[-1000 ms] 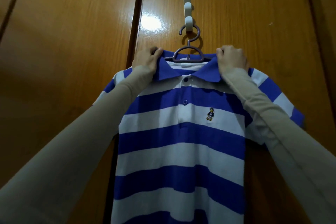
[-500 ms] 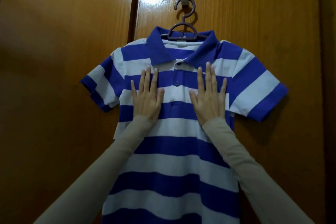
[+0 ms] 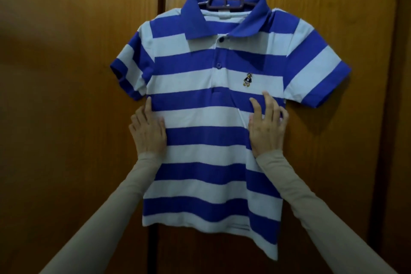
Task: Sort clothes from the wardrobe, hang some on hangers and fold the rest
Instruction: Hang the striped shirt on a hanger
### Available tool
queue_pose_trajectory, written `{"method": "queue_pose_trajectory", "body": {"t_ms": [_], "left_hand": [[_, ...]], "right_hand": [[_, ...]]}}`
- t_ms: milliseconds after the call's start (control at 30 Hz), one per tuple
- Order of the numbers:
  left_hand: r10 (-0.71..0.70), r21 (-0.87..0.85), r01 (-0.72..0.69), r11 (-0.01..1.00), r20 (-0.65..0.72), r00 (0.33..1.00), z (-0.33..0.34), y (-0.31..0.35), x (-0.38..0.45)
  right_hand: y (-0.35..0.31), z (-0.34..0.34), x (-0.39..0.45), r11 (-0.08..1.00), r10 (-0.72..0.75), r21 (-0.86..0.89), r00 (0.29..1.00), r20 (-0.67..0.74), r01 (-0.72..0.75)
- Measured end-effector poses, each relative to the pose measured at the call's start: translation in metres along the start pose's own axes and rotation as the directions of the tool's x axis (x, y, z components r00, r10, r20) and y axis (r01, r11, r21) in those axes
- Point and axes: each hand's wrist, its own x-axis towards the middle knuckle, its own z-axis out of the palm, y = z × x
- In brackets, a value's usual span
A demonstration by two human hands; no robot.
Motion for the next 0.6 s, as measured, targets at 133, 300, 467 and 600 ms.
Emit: {"method": "queue_pose_trajectory", "body": {"t_ms": [133, 300, 467, 600], "left_hand": [[-0.087, -0.072, 0.091, 0.993, 0.059, 0.994, -0.011, 0.013, -0.011], [-0.148, -0.175, 0.158, 0.972, 0.074, 0.986, -0.015, 0.012, -0.023], [-0.311, -0.241, 0.350, 0.905, 0.184, 0.932, -0.027, -0.007, -0.016], [-0.295, -0.290, 0.367, 0.884, 0.264, 0.918, -0.029, -0.004, -0.021]], "right_hand": [[-0.005, -0.013, -0.012, 0.973, 0.216, 0.081, 0.976, -0.011, -0.214], [-0.001, -0.027, -0.020, 0.917, 0.301, 0.259, 0.953, 0.044, -0.302], [0.027, -0.036, -0.025, 0.880, 0.364, 0.274, 0.921, 0.136, -0.388], [0.024, -0.040, -0.034, 0.858, 0.364, 0.324, 0.917, 0.161, -0.398]]}}
